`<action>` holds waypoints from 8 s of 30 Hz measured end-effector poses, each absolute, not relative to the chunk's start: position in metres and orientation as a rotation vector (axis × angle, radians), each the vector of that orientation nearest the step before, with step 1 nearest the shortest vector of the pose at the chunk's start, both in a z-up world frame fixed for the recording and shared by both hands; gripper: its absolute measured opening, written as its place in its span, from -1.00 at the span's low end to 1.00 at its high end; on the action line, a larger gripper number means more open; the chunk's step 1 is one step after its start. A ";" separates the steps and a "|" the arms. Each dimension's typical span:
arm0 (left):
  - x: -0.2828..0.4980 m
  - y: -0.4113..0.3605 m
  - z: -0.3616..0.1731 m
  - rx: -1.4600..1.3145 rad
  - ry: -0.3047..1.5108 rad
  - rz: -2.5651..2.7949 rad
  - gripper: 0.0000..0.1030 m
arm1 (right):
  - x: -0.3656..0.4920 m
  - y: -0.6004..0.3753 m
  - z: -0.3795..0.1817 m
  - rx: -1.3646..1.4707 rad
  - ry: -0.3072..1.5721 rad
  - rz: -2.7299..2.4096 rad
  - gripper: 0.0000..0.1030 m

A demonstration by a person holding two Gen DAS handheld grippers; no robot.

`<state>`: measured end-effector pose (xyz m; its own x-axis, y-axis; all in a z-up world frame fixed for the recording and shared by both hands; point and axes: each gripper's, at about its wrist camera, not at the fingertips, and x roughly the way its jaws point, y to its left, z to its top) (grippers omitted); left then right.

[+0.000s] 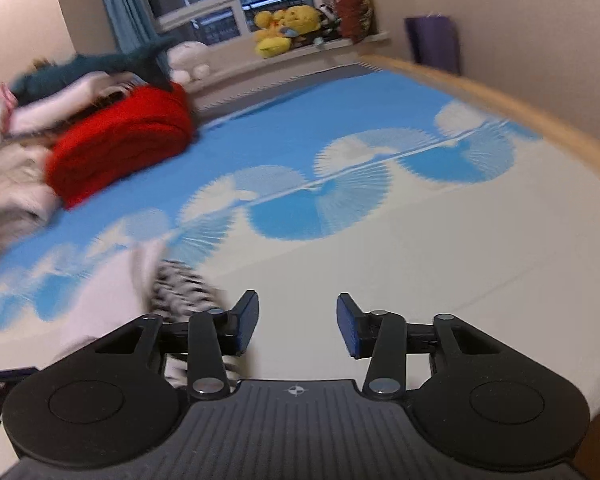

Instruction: Fold small clothes

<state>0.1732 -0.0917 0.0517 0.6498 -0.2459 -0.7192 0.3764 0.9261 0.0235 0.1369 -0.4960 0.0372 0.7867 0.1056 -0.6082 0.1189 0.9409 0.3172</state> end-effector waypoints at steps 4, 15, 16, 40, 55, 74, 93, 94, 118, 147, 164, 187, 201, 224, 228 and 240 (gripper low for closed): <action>0.181 -0.025 0.034 0.169 0.768 -0.298 -0.72 | 0.152 -0.474 0.033 0.413 0.701 0.113 -0.22; 0.183 -0.004 0.005 -0.003 0.898 -0.306 -0.71 | 0.200 -0.398 -0.014 0.291 1.013 0.247 -0.05; 0.183 -0.009 0.004 -0.001 0.902 -0.319 -0.67 | 0.202 -0.394 -0.018 0.285 1.039 0.254 -0.05; 0.186 -0.083 -0.029 -0.006 0.983 -0.420 0.13 | 0.106 -0.478 0.020 0.452 0.877 0.272 -1.00; 0.224 -0.072 -0.031 -0.024 1.130 -0.397 0.29 | 0.150 -0.439 -0.056 0.266 1.294 0.113 -1.00; 0.325 -0.045 -0.064 -0.333 1.150 -0.306 0.41 | 0.138 -0.455 -0.008 0.372 1.034 0.052 -0.92; 0.343 -0.007 -0.063 -0.603 1.125 -0.236 0.41 | 0.288 -0.412 -0.040 0.701 0.878 0.153 -0.30; 0.345 -0.008 -0.065 -0.607 1.125 -0.234 0.41 | 0.292 -0.409 -0.039 0.687 0.866 0.158 -0.90; 0.373 -0.031 -0.108 -0.843 1.145 -0.220 0.52 | 0.257 -0.442 -0.037 0.643 0.939 0.138 0.18; 0.290 -0.073 -0.079 -0.211 1.259 -0.463 0.73 | 0.217 -0.438 -0.045 0.437 1.030 0.210 -0.54; 0.319 -0.038 -0.079 -0.390 1.275 -0.420 0.72 | 0.213 -0.467 -0.050 0.717 0.915 0.137 0.72; 0.345 -0.061 -0.054 -0.492 1.001 -0.414 -0.35 | 0.249 -0.440 -0.076 0.704 0.997 0.203 -0.78; 0.385 0.058 -0.036 -0.563 0.860 -0.164 -0.02 | 0.314 -0.360 -0.039 0.676 0.742 0.294 -0.78; 0.334 0.022 -0.080 -0.105 1.193 -0.288 0.43 | 0.296 -0.352 -0.075 0.467 1.040 0.251 -0.96; 0.313 0.023 -0.033 -0.080 1.075 -0.200 0.42 | 0.282 -0.362 -0.072 0.446 1.078 0.107 -0.89; 0.136 0.007 0.089 -0.016 0.626 -0.085 0.79 | 0.125 -0.333 0.075 0.155 0.565 0.161 0.83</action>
<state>0.1358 0.0073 0.0890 0.8068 -0.0841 -0.5848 0.0743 0.9964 -0.0408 0.1250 -0.3333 0.0746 0.8327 0.1939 -0.5187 -0.1088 0.9757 0.1901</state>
